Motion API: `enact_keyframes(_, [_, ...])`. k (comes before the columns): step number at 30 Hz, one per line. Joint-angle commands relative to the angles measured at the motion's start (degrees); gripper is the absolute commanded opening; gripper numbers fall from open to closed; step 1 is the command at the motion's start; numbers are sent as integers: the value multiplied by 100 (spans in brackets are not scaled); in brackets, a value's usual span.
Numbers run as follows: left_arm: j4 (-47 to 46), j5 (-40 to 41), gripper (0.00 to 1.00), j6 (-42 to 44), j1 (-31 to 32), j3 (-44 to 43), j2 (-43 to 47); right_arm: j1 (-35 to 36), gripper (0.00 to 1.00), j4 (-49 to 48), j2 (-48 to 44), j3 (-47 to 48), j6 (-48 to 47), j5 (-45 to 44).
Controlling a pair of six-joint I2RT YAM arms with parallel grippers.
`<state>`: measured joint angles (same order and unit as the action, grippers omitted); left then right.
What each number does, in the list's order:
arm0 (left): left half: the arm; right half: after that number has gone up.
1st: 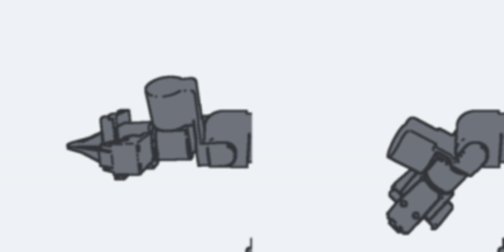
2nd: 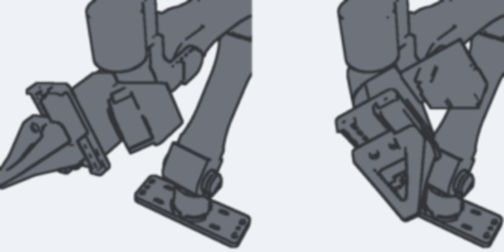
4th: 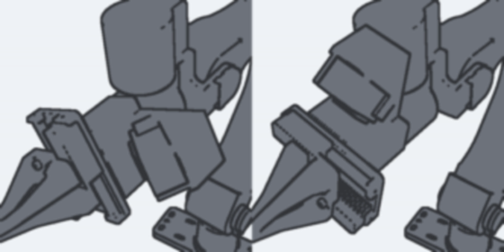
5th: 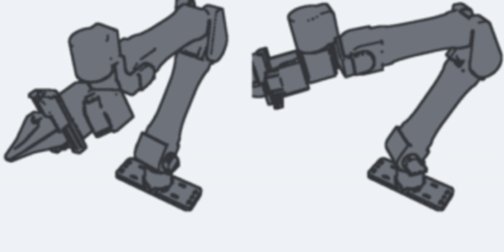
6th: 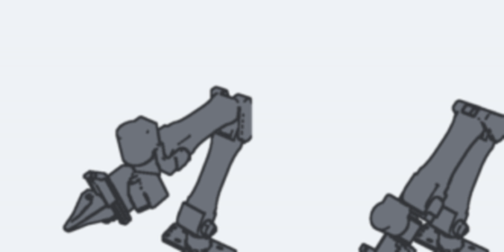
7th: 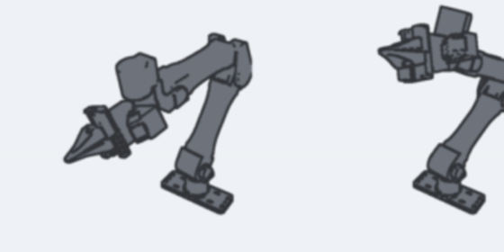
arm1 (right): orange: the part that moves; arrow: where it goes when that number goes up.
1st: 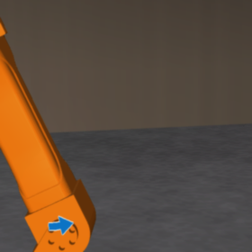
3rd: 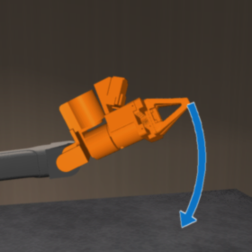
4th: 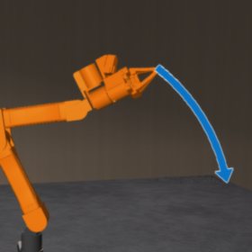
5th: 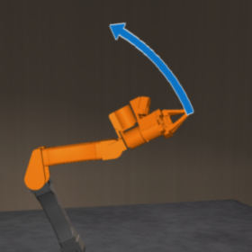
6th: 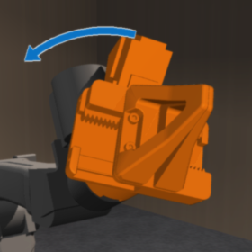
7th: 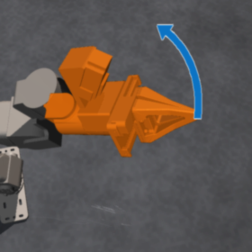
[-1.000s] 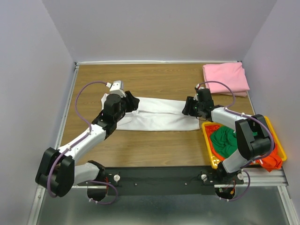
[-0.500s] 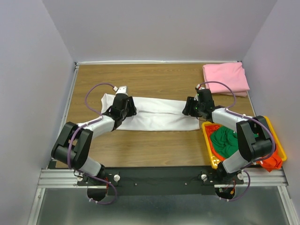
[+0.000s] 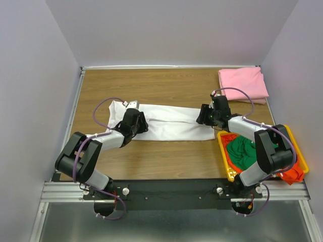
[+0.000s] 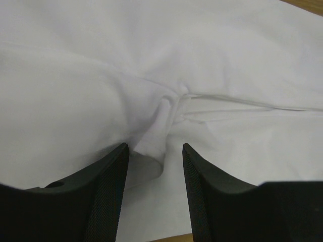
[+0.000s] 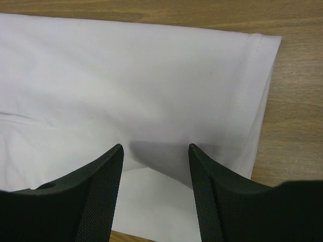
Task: Fold and stack the t-shirts
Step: Fold the tshirt
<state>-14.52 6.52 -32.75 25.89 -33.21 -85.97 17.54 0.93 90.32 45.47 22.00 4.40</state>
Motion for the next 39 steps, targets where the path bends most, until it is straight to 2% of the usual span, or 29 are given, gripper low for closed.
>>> enact_keyframes(1, [-244, -107, 55, -152, 92, 113, 221, 30, 62, -5, 3, -56, 32, 52])
enact_keyframes(11, [-138, -46, 57, 6, -23, 52, 143, 39, 62, 206, 214, -39, 243, 149])
enact_keyframes(16, [-15, -37, 57, 41, -49, -106, 212, 197, 62, 662, 389, 6, 314, 35])
enact_keyframes(20, [212, 24, 57, 172, -119, -325, 441, 635, 62, 865, 372, -170, 586, -334])
enact_keyframes(25, [362, -46, 57, 357, -400, -441, 459, 1040, 62, 1093, -119, -583, 1147, -721])
enact_keyframes(31, [477, -64, 57, 454, -558, -388, 775, 1708, 62, 1278, -892, -943, 1771, -871])
enact_keyframes(39, [688, -134, 58, 498, -594, -89, 1188, 2596, 62, 1603, -1438, -1120, 2326, -1143])
